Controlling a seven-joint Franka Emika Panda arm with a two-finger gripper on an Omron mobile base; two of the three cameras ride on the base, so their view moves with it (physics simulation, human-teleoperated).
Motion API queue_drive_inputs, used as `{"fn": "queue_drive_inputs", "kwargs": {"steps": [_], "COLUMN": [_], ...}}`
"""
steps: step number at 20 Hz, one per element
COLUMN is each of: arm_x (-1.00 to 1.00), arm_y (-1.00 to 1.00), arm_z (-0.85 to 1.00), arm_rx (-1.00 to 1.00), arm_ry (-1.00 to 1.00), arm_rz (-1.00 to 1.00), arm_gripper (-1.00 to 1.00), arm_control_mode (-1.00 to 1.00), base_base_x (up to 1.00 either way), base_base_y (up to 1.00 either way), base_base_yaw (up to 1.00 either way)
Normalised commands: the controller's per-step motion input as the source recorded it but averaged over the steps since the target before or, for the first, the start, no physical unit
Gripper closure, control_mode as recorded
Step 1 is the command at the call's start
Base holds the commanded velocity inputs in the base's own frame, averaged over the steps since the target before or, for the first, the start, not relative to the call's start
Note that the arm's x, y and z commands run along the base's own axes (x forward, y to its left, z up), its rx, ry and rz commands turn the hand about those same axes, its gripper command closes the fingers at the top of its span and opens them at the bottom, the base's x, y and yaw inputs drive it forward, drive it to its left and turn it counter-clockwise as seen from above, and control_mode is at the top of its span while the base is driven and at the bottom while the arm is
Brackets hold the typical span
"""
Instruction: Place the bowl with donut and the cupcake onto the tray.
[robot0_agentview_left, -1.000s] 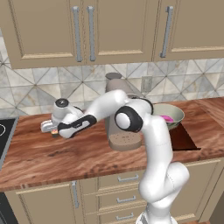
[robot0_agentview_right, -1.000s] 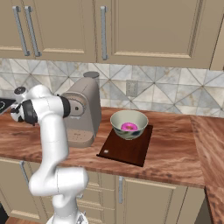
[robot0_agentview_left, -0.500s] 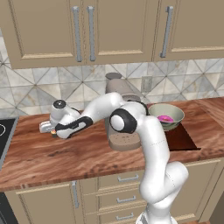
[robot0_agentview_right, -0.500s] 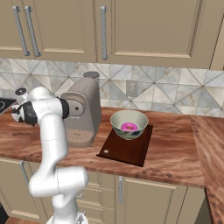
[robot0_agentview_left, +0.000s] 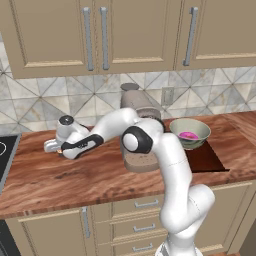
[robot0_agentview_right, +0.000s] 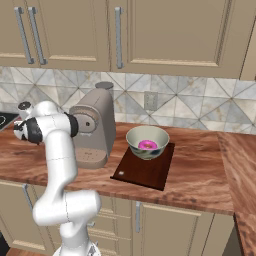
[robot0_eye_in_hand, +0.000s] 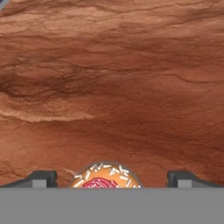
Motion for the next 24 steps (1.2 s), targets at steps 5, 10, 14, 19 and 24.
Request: {"fn": "queue_drive_inputs", "kwargs": {"steps": [5,10,14,19,24], "arm_x": [0.02,0.00,-0.01,-0.21,-0.35], "arm_y": [0.02,0.00,0.00,-0.12,-0.33], "arm_z": [-0.16,-0.12,0.08,0.12,0.05], "arm_rx": [0.00,0.00,0.00,0.00,0.00], "arm_ry": [0.00,0.00,0.00,0.00,-0.01], "arm_rz": [0.00,0.00,0.00,0.00,0.00], "arm_gripper": [1.00,1.00,1.00,1.00,1.00], "arm_control_mode": [-1.00,-1.00,-1.00,-1.00,-1.00], "base_base_x": [0.00,0.00,0.00,0.00,0.00], "base_base_y": [0.00,0.00,0.00,0.00,0.00], "base_base_yaw": [0.00,0.00,0.00,0.00,0.00]}}
